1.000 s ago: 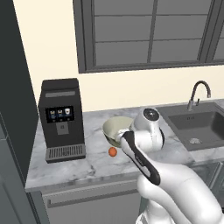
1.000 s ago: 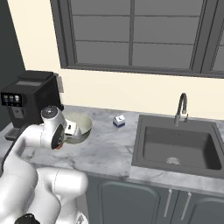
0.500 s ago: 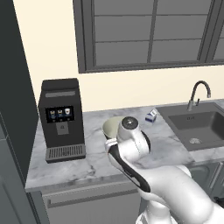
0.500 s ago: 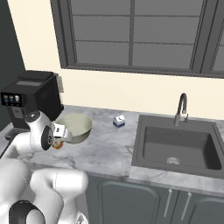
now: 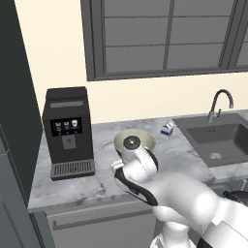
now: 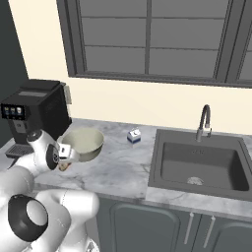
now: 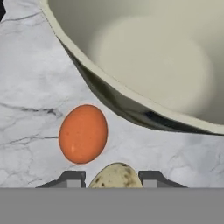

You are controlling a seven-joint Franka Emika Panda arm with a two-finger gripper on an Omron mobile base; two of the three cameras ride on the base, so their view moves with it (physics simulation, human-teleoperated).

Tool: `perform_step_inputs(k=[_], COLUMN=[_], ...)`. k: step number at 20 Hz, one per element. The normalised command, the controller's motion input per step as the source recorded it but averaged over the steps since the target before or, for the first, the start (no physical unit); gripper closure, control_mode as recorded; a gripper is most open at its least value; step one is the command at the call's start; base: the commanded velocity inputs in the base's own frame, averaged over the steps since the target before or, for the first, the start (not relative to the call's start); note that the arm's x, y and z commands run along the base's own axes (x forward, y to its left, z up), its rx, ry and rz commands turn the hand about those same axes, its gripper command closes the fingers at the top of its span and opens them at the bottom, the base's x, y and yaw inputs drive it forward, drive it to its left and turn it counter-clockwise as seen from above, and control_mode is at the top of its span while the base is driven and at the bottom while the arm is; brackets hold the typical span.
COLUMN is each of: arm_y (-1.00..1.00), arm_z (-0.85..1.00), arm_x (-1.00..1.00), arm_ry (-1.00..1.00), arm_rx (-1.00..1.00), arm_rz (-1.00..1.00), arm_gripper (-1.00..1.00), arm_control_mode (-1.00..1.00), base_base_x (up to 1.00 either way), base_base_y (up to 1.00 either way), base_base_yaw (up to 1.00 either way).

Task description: Gather the eggs and milk located in the vicinity of the sink area and place them right next to the bowl.

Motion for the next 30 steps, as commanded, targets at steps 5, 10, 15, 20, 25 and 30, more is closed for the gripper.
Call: perform_step_inputs(k=[5,10,15,20,25,30], arm_y=[-0.15,-0.30,-0.10,-0.17,-0.05,-0.14], arm_z=[-0.30,-0.11,-0.27,-0.21,-0.02,0.00], arm_x=[0.13,0.21,0.22,0.02,-0.17,-0.54], arm_ry=[0.03,0.00,0.00,0.00,-0.02,-0.04], arm_rx=[0.00,0.00,0.00,0.00,0.00,0.03], arm_rz=[0.00,0.00,0.00,0.00,0.00,-0.01], arm_gripper=[1.00,1.00,1.00,1.00,-1.00,-1.00], arm_control_mode=[-1.00,-1.00,-1.00,-1.00,-1.00,-1.00], base_base_x=[0.00,0.00,0.00,0.00,0.00,0.00], base_base_y=[0.00,0.00,0.00,0.00,0.00,0.00], base_base_yaw=[0.00,0.00,0.00,0.00,0.00,0.00])
